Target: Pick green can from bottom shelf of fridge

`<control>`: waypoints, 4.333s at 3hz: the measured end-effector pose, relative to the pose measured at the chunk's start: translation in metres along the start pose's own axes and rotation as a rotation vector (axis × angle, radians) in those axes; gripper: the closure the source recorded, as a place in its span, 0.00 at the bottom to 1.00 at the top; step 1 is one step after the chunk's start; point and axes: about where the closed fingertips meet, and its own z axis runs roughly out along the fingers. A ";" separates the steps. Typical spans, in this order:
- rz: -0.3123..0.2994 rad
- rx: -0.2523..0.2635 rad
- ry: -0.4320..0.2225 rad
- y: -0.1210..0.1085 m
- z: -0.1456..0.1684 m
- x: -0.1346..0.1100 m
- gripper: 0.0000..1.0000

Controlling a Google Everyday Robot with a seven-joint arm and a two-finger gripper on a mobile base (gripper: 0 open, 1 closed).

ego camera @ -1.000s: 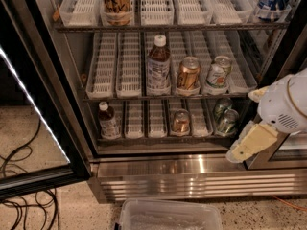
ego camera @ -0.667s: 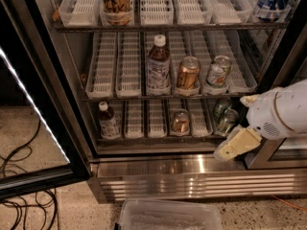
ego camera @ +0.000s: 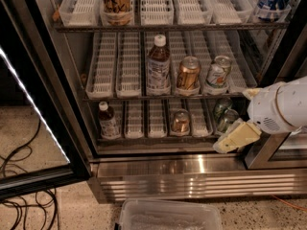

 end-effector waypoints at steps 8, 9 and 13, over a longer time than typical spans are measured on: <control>0.467 0.223 -0.560 0.024 0.163 0.065 0.01; 0.478 0.342 -0.555 0.000 0.153 0.088 0.11; 0.510 0.548 -0.634 -0.054 0.185 0.114 0.27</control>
Offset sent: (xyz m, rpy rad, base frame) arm 0.0524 -0.0002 -0.1145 0.7356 -0.5703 -0.3918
